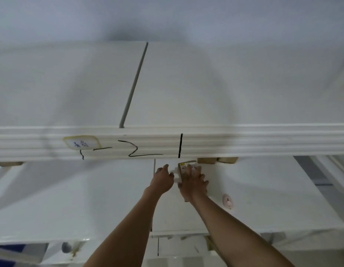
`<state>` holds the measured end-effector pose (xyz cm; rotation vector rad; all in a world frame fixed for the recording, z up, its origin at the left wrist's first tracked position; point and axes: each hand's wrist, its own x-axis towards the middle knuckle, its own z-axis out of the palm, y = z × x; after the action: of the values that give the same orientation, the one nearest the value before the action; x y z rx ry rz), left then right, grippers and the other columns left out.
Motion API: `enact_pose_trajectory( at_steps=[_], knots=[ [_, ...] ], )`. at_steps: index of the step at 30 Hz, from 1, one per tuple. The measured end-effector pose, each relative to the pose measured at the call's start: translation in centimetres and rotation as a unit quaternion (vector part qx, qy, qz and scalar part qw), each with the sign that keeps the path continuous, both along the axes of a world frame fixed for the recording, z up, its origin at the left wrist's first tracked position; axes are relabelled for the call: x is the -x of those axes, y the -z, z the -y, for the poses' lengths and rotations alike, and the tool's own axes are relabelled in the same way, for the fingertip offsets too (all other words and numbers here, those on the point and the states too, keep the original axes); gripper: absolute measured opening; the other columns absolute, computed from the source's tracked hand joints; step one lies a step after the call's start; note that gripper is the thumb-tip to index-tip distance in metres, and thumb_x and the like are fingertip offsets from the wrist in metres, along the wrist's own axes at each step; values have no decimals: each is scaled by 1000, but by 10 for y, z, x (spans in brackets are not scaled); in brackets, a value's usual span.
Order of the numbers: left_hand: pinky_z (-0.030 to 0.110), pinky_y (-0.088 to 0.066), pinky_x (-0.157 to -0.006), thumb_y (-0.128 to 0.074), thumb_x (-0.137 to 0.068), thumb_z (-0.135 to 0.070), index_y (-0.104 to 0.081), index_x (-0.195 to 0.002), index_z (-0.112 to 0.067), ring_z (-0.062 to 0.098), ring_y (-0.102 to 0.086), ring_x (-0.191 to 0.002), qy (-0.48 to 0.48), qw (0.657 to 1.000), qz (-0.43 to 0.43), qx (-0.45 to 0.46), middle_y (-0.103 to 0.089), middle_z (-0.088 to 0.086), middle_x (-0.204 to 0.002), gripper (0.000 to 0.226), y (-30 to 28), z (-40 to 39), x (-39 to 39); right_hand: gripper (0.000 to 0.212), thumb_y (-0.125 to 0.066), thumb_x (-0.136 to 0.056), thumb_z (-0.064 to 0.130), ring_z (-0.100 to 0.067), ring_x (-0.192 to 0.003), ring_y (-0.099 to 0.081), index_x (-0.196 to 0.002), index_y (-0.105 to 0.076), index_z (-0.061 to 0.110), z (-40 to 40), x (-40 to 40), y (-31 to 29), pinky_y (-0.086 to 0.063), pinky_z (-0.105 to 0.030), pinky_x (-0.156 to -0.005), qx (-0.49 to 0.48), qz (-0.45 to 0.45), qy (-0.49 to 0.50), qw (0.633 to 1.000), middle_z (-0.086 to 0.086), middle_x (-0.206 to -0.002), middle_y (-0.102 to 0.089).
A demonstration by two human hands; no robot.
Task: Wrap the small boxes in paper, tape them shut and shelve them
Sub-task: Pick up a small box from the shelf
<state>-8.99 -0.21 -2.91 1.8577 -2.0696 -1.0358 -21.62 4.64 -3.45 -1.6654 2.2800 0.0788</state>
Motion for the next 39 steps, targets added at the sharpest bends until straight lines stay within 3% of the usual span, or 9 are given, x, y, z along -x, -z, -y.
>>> enact_pose_trajectory(
  at_steps=[4,8,13,16,22,25,30,33,39],
  knots=[
    [36,-33,-113,-40,-106,-25,-27,-155,-7,33,-40,-141,-26,1000,-4,-9,-41,20,-152,53,-15,-8,-2,78,-54,-97,41,-43,-131,-37,-158,-10,20,-2,8,-20,-33,-51,-110,64,62,22,996,-23,-159,-11],
    [33,-37,-107,-41,-106,-28,-37,-152,-16,32,-43,-138,-106,985,-118,-63,-44,13,-152,48,-35,-20,5,74,-48,-99,47,-40,-140,-32,-160,-9,30,-5,28,-49,-31,-47,-112,71,268,73,958,-12,-162,-18],
    [42,-47,-97,-44,-105,-38,-50,-130,-24,30,-56,-121,-185,919,-293,-187,-56,6,-136,28,-57,-43,21,60,-47,-103,40,-23,-143,-37,-158,-28,25,-28,51,-83,-30,-40,-114,57,596,153,786,2,-157,-39],
    [50,-53,-99,-42,-104,-50,-59,-119,-13,35,-63,-114,-195,863,-390,-255,-65,10,-118,43,-71,-66,38,38,-57,-99,37,-28,-103,-68,-127,-65,13,-41,61,-93,-50,-43,-97,27,710,202,674,-8,-110,-74],
    [55,-55,-91,-40,-104,-50,-59,-119,-12,40,-63,-114,-229,766,-517,-306,-64,22,-124,45,-91,-96,55,37,-57,-98,32,-37,-108,-67,-121,-68,7,-58,77,-90,-52,-48,-98,13,782,233,578,-20,-115,-72],
    [49,-58,-86,-42,-104,-50,-53,-130,-15,38,-64,-114,-232,765,-514,-310,-64,19,-126,45,-92,-105,56,36,-45,-103,31,-35,-107,-66,-120,-66,7,-69,82,-87,-54,-44,-90,7,763,230,604,-21,-114,-71],
    [49,-58,-88,-52,-100,-48,-44,-138,-17,34,-62,-112,-263,824,-439,-242,-61,14,-125,50,-78,-118,58,35,-38,-106,33,-27,-98,-67,-111,-69,17,-83,86,-81,-56,-39,-84,5,670,167,724,-11,-107,-72],
    [49,-55,-95,-63,-93,-50,-47,-137,-16,30,-64,-107,-266,853,-399,-205,-64,9,-119,57,-67,-125,58,36,-34,-108,41,-23,-90,-67,-102,-67,26,-95,86,-82,-53,-33,-73,-3,648,170,742,-4,-95,-72],
    [46,-56,-96,-66,-89,-55,-54,-132,-11,29,-67,-107,-219,876,-386,-190,-69,10,-116,62,-64,-126,63,54,-48,-95,65,-25,-102,-69,-125,-58,21,-103,81,-78,-59,-42,-89,-10,602,149,784,-6,-113,-70]
  ],
)
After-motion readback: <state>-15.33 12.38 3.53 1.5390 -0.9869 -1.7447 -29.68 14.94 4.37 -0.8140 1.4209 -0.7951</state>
